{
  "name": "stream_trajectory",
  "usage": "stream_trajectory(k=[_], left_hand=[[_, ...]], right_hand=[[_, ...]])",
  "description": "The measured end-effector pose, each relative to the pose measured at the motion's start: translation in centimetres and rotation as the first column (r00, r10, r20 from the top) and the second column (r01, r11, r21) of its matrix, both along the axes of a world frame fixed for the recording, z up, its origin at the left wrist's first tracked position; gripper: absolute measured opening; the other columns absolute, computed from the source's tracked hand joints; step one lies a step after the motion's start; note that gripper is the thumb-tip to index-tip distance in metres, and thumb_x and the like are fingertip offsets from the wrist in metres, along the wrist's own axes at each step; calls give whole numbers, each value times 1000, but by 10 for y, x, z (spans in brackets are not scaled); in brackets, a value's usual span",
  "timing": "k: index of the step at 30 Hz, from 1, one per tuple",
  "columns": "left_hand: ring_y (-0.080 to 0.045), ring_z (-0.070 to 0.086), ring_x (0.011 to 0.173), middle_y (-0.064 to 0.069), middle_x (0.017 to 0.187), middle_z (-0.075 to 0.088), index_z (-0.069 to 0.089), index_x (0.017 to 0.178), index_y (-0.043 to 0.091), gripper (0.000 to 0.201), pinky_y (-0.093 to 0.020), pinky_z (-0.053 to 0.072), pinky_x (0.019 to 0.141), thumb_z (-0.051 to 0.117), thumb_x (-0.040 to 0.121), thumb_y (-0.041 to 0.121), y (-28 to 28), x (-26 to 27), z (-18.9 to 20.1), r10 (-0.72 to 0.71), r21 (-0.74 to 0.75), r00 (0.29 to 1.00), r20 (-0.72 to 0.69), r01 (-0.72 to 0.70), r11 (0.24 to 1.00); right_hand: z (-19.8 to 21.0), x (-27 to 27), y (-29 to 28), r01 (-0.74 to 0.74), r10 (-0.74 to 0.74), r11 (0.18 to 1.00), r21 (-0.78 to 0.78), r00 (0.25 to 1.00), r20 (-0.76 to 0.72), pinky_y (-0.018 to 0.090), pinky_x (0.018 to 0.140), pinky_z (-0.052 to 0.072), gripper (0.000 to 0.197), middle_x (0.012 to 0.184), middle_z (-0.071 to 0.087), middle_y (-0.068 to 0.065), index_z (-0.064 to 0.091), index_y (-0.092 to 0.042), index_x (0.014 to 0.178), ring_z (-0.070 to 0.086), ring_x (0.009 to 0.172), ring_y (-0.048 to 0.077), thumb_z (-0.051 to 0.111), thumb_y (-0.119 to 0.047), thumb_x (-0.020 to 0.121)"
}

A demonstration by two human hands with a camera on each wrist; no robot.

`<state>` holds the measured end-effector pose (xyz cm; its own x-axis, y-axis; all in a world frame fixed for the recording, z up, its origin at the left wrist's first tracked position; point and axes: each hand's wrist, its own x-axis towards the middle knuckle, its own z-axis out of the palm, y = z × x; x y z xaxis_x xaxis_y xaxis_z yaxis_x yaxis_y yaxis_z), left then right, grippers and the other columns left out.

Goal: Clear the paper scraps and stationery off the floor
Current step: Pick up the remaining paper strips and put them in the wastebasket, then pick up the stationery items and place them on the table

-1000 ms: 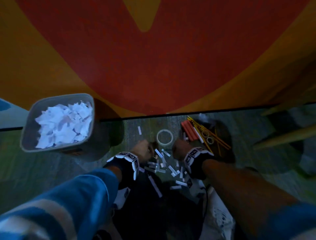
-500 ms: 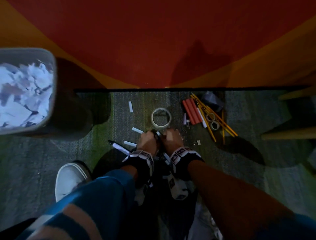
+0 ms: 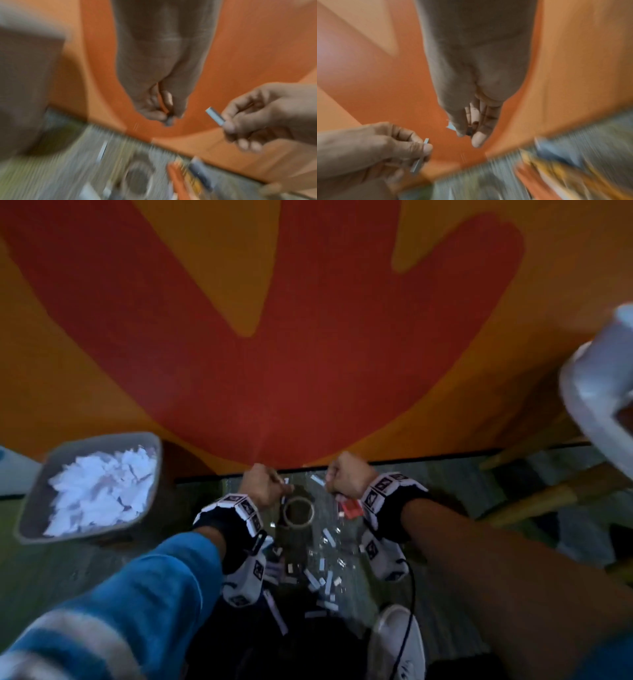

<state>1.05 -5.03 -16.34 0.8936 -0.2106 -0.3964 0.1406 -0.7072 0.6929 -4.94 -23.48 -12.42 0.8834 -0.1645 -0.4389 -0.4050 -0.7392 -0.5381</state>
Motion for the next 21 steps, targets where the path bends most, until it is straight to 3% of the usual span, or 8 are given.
stream_trajectory(k=[2,4,6,8,10,14,17,21], left_hand=[[-6,61,54,-5,67,67,69,70,6,18,-21,47,59,84,76,11,-3,-5,43,31,-110,999,38,-27,994],[-12,60,50,-10,64,66,62,68,6,23,-25,49,53,84,74,0,-12,-11,89,48,-235,996,75,-29,972],[-20,65,60,-14,68,71,60,78,7,28,-26,48,53,87,70,2,-27,-21,134,28,-343,993,118,14,939],[-19,70,66,-10,71,75,66,91,11,35,-26,51,61,91,67,14,-41,-32,172,-6,-393,983,184,79,916],[-13,70,66,-6,71,74,71,96,13,33,-24,52,64,91,69,18,-58,-48,210,2,-474,968,249,120,872],[-4,61,54,-10,75,71,72,98,7,22,-17,45,52,83,79,14,-93,-89,269,5,-571,928,373,226,789],[-9,67,62,-10,77,73,71,93,8,17,-20,52,54,81,82,16,-129,-113,294,7,-616,906,424,282,736],[-17,71,70,-4,81,74,70,89,10,16,-28,58,58,82,81,18,-188,-141,304,-65,-603,870,489,391,696]], right_hand=[[47,-11,-9,35,-36,999,11,994,100,35,59,61,7,54,65,3,71,-6,77,64,49,17,69,-1,81],[95,-24,-15,53,-57,998,26,978,199,29,58,57,10,56,65,-1,75,-11,74,62,50,13,72,-5,82],[136,-42,-24,85,-85,996,12,952,294,25,62,48,12,60,65,-6,77,-16,73,57,56,6,72,-11,83],[171,-59,-29,129,-117,992,-2,909,400,23,64,45,18,68,68,-7,77,-18,72,59,63,4,67,-11,86],[199,-78,-36,172,-149,985,-5,868,473,25,57,46,21,70,70,-6,76,-19,72,61,63,5,64,-12,88],[258,-115,-57,237,-199,971,4,806,557,41,52,58,21,66,68,2,73,-15,73,66,59,23,63,-13,91],[282,-143,-88,316,-275,947,52,719,638,41,56,58,6,64,63,2,68,-20,86,65,58,23,66,-17,90],[277,-186,-137,477,-393,873,98,573,719,29,55,44,11,58,57,-2,64,-20,76,56,55,13,68,-14,84]])
